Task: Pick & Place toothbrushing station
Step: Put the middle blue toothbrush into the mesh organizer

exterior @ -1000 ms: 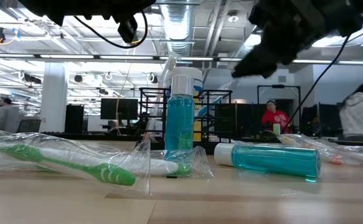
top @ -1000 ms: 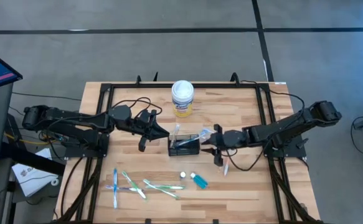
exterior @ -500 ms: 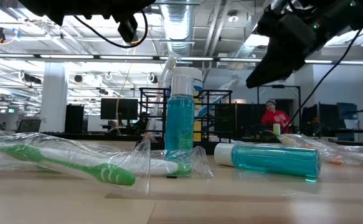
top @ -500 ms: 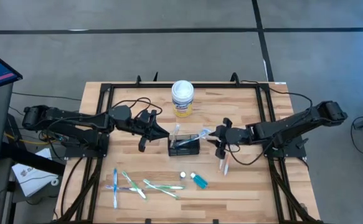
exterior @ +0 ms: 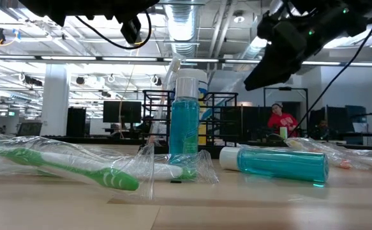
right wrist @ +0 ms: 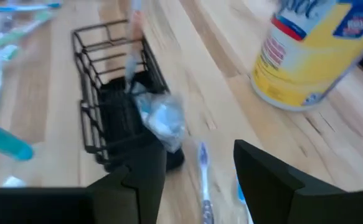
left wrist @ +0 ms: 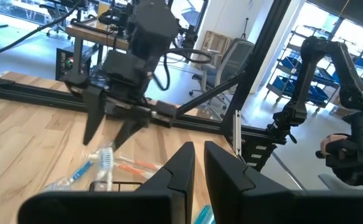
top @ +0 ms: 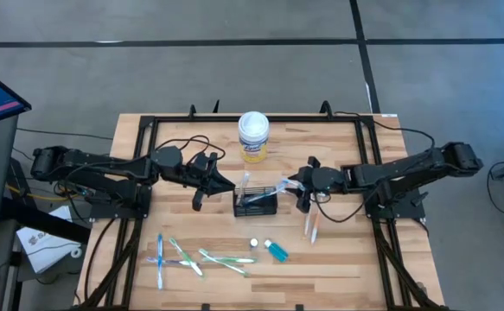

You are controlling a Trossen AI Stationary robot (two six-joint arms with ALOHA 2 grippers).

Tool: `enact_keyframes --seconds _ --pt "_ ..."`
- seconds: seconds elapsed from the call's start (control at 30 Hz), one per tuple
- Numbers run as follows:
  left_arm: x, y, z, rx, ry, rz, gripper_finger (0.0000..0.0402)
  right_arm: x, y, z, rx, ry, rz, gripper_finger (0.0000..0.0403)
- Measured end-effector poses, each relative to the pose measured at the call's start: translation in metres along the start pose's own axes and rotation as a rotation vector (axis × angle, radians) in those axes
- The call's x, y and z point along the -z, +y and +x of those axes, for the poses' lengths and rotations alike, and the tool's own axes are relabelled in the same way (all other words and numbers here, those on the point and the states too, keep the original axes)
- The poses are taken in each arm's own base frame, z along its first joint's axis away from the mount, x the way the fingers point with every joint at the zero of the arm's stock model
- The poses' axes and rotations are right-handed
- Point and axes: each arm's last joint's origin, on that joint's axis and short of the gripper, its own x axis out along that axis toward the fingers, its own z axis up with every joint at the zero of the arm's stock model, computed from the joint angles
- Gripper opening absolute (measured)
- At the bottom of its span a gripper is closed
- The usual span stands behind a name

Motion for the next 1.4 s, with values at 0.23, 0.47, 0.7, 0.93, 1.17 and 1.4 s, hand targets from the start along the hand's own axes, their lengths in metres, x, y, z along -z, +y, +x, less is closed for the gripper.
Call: enact_keyframes --seconds 0.23,0.47,0.7,0.93,1.17,1.4 --pt "0.000 0.000 0.000 -0.001 0.000 0.000 0.0030 0.001 0.001 0.000 -0.037 0.015 -0.011 0.0186" --pt "0.000 0.000 0.000 -0.001 0.001 0.000 0.0030 0.000 0.001 0.000 -0.037 0.005 -0.025 0.0164" --pt "0.000 0.000 0.000 -0.001 0.001 0.000 0.0030 -0.002 0.002 0.000 -0.041 -0.019 -0.050 0.0081" --pt "0.000 0.000 0.000 -0.001 0.001 0.000 0.0030 -0.004 0.002 0.000 -0.048 -0.032 -0.075 0.0006" --pt "0.000 0.000 0.000 -0.001 0.001 0.000 0.0030 -0.008 -0.002 -0.003 -0.040 -0.052 -0.077 0.0002" --pt "0.000 0.000 0.000 -0.001 0.001 0.000 0.0030 -0.035 -0.008 -0.020 -0.023 -0.094 -0.116 0.0001"
